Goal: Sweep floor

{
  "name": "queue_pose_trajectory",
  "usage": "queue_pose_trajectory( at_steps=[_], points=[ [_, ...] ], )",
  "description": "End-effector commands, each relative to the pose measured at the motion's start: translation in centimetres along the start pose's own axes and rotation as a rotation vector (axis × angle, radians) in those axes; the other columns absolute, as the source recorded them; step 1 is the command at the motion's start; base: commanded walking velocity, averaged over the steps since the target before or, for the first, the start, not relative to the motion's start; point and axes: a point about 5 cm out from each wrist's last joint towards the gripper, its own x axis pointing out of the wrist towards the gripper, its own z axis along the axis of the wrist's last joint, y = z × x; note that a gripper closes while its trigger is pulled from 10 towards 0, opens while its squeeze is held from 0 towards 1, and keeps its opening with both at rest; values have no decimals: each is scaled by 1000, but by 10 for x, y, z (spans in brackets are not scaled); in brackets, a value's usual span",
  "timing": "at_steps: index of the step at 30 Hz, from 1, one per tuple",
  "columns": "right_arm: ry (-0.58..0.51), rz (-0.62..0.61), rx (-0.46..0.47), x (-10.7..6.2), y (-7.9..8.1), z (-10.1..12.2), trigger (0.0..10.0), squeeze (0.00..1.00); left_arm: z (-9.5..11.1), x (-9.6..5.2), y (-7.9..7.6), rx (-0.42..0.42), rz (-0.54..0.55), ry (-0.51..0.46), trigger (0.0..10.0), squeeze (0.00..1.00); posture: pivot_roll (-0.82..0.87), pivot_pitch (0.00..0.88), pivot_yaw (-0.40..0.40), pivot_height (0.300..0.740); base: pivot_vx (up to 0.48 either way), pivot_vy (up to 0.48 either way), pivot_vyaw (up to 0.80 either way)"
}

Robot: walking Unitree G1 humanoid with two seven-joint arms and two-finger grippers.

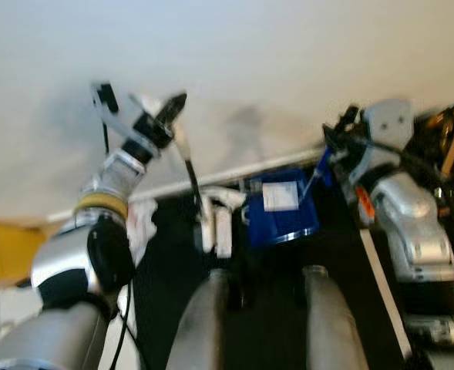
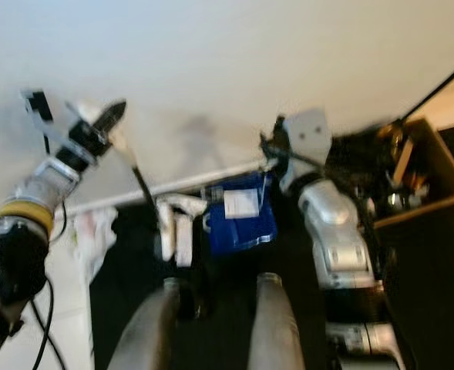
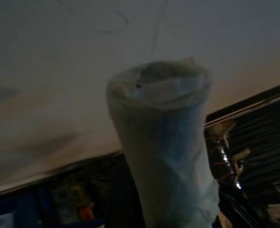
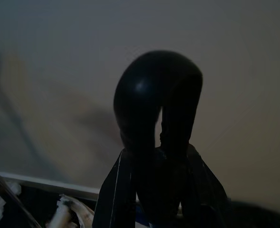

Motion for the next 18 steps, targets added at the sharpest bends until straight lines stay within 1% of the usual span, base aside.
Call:
queue_pose_trajectory(
  at_steps=[1, 2, 4, 5, 6, 8, 9, 12, 14, 16, 18],
  points=[
    [83, 127, 90, 3, 26, -24, 10000, 0, -7, 9, -9, -93, -101, -88, 10000, 0, -112, 500, 117, 740, 0, 0, 0],
    [89, 150, 86, 8, 29, -26, 10000, 0, -10, 14, -12, -109, -120, -102, 10000, 0, -108, 496, 113, 740, 0, 0, 0],
    [89, 150, 86, 8, 29, -26, 10000, 0, -10, 14, -12, -109, -120, -102, 10000, 0, -108, 496, 113, 740, 0, 0, 0],
    [94, 170, 87, 13, 32, -26, 10000, 0, -13, 18, -15, -122, -134, -116, 10000, 0, -92, 488, 113, 740, 0, 0, 0],
    [94, 170, 87, 13, 32, -26, 10000, 0, -13, 18, -15, -122, -134, -116, 10000, 0, -92, 488, 113, 740, 0, 0, 0],
    [89, 216, 94, 19, 41, -26, 10000, 0, -14, 27, -21, -149, -164, -185, 10000, 0, -71, 472, 109, 740, 0, 0, 0],
    [89, 216, 94, 19, 41, -26, 10000, 0, -14, 27, -21, -149, -164, -185, 10000, 0, -71, 472, 109, 740, 0, 0, 0],
    [85, 246, 113, 21, 48, -29, 10000, 0, -10, 32, -26, -178, -191, -272, 10000, 0, -53, 456, 101, 740, 0, 0, 0],
    [85, 250, 116, 21, 49, -30, 10000, 0, -10, 33, -27, -183, -201, -286, 10000, 0, -53, 456, 101, 740, 0, 0, 0],
    [85, 260, 121, 21, 51, -33, 10000, 0, -6, 33, -30, -162, -235, -290, 10000, 0, -39, 444, 97, 740, 0, 0, 0],
    [86, 263, 129, 20, 52, -35, 10000, 0, 5, 31, -34, -139, -281, -292, 10000, 0, -19, 432, 94, 740, 0, 0, 0]
  ],
)
